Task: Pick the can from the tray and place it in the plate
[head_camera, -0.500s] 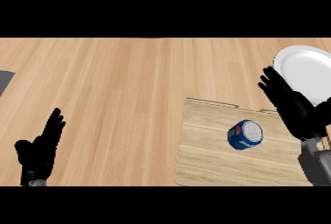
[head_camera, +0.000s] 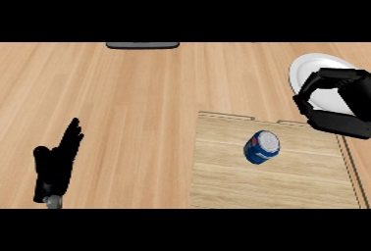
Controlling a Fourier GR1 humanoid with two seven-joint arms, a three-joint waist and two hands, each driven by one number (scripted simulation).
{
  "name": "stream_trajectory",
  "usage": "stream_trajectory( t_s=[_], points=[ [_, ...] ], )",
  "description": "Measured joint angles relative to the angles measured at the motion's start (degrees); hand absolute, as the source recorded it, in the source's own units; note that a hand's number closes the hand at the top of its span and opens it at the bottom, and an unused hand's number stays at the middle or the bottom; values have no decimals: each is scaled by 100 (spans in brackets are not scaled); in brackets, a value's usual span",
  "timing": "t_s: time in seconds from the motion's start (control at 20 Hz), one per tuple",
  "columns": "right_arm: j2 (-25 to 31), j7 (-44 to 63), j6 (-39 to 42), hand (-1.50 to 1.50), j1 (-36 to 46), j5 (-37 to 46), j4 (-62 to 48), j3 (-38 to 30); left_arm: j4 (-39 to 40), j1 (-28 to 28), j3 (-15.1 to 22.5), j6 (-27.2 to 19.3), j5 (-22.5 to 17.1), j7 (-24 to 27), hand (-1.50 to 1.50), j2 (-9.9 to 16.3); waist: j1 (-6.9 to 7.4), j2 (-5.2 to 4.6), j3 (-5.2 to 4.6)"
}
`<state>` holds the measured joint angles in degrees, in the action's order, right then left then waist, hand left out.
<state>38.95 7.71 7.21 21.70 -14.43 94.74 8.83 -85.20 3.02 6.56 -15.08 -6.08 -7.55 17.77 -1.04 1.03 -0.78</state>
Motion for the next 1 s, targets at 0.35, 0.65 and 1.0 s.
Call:
stream_trajectory(
  t_s=[0.35,0.65,1.0],
  points=[
    [-1134,-1493,-843,-150,-1206,123,-132,-44,29,-147,157,-87,40,-178,0,-235,-70,-97,96],
    [-946,-2936,23,-150,-1751,484,-529,160,160,-399,275,-107,165,-289,0,-389,43,-108,88],
    [-74,-2365,-36,-150,-1481,1784,-130,322,123,-489,238,-98,204,-452,0,-380,87,-92,73]
  ],
)
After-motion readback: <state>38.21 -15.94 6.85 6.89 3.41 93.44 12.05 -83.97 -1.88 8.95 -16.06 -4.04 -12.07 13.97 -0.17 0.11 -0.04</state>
